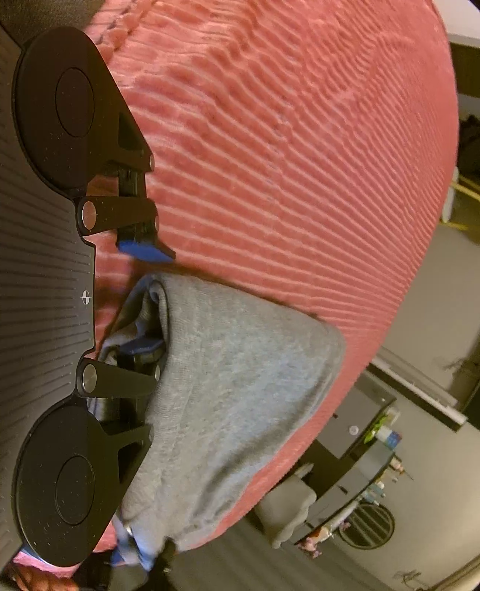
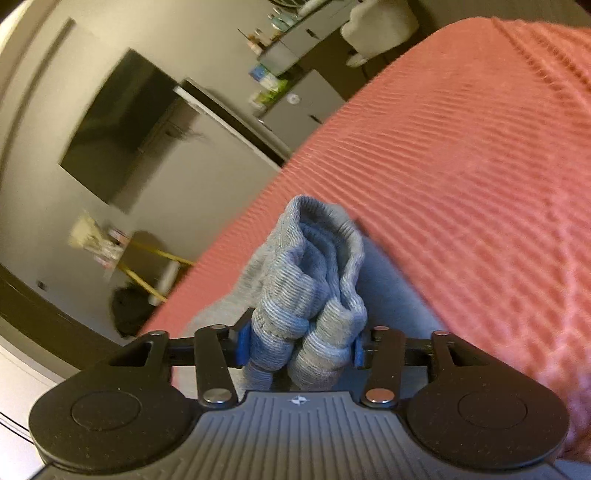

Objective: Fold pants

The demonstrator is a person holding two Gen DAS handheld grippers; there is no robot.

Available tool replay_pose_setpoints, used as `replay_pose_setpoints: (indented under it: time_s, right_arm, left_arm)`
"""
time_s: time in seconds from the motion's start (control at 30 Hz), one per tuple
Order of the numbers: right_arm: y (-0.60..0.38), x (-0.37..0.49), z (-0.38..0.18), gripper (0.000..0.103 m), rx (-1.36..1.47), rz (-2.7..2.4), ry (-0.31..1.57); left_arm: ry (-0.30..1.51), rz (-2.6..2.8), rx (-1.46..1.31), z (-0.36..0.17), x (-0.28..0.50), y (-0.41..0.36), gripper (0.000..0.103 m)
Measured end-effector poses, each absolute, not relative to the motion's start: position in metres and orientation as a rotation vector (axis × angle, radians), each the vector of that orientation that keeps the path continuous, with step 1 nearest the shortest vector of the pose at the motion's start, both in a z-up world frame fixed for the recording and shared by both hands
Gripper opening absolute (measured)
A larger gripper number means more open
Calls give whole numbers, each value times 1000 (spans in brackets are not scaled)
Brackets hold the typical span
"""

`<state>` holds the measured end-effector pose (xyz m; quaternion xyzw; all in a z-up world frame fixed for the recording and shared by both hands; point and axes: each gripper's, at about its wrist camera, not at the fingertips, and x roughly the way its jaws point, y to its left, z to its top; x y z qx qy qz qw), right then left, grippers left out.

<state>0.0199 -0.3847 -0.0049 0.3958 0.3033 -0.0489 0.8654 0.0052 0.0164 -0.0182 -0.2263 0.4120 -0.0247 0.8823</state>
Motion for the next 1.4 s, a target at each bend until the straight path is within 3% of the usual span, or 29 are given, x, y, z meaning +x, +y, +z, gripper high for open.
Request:
replay_pose_setpoints:
  time_s: [0.07, 0.2, 0.27, 0.33, 0.47, 0.6, 0.77, 1.07, 1.2, 1.27, 1.4]
  right_arm:
    - [-390, 16, -6, 65, 824, -185, 641]
    - [-396, 8, 3, 65, 806, -198, 599]
    - [-388, 6, 9, 64, 749, -164, 570]
    - [-371, 8, 16, 53, 648, -126, 552]
    - [-341, 18, 17, 45, 507, -52, 565]
    - [-329, 26, -2, 44, 451, -37, 614]
    - [-345, 28, -7, 44, 582, -12, 604]
    - [-340, 28, -15, 45, 552, -19, 581]
    - [-344, 26, -17, 45, 581, -14, 573]
    - [-345, 26, -19, 45, 594, -12, 571]
    - [-344, 27, -19, 46, 589, -14, 572]
  left_arm:
    - [871, -46, -493, -20, 7, 19, 54]
    - [874, -43, -504, -22, 7, 20, 56]
    - [874, -45, -490, -22, 6, 18, 57]
    - [872, -44, -473, -22, 6, 15, 58]
    - [874, -39, -467, -21, 6, 13, 60]
    - [878, -37, -467, -21, 7, 13, 61]
    - [853, -29, -455, -16, 5, 14, 61]
    - [769, -54, -278, 27, 4, 1, 60]
    - [709, -83, -312, 44, 1, 3, 64]
    - [723, -85, -309, 48, 8, 2, 69]
    - [813, -94, -218, 32, 26, -8, 68]
